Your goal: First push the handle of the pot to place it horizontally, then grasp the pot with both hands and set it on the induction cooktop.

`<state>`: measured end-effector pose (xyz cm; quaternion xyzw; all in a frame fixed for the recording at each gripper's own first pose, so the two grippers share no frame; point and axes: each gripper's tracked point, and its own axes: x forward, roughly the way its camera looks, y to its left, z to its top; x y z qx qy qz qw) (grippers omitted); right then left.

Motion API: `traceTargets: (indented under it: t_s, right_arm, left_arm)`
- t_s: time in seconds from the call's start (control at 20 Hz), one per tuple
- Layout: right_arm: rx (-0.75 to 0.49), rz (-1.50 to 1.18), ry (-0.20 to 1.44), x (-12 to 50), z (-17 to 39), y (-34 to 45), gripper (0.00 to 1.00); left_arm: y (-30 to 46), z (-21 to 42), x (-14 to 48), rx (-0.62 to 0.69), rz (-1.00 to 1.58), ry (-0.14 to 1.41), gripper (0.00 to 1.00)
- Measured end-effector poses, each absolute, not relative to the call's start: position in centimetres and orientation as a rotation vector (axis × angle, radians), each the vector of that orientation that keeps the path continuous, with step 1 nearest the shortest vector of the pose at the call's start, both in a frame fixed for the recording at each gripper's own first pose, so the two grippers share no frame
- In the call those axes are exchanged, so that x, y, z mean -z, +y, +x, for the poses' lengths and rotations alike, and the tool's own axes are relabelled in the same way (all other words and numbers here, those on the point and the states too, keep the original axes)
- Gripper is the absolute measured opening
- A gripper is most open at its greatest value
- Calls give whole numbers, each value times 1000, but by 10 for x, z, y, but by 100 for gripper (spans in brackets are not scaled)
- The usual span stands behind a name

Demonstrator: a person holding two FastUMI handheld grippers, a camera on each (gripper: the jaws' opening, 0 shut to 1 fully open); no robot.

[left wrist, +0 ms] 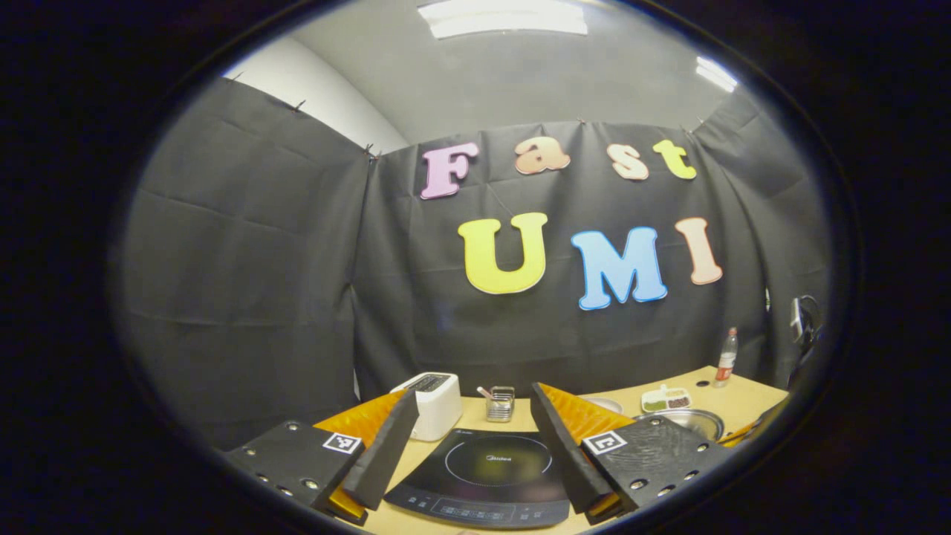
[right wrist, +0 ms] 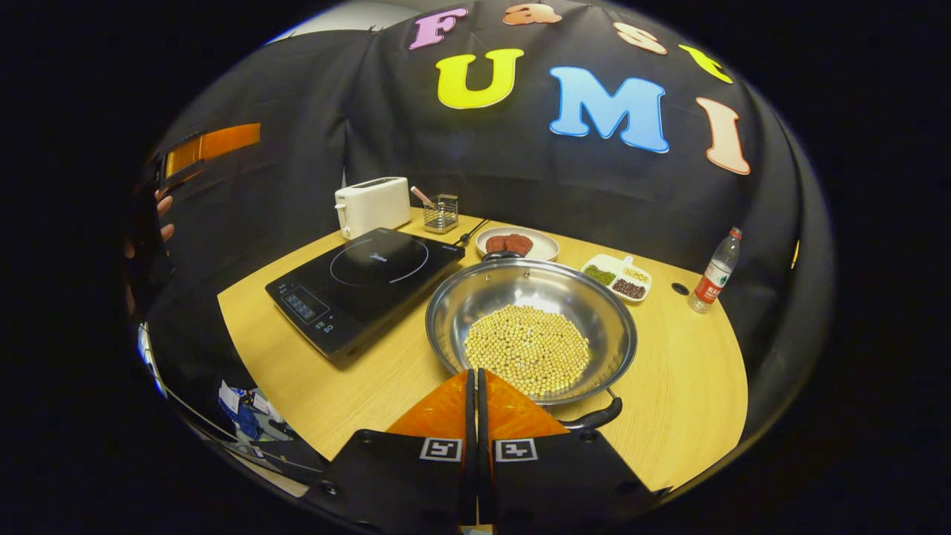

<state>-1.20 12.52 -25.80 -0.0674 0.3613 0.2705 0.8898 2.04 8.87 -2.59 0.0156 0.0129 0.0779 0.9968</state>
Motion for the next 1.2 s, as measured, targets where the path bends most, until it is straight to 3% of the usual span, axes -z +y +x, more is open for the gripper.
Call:
traceTargets:
  t_s: [0.4, 1.2]
  right_arm:
    - [-588, -162, 931, 305, -22, 99, 2]
    - [-472, -178, 960, 315, 16, 44, 2]
  left_arm:
    - [63, 40, 31, -159, 44, 42, 89]
    - [26, 56, 37, -129, 49, 61, 92]
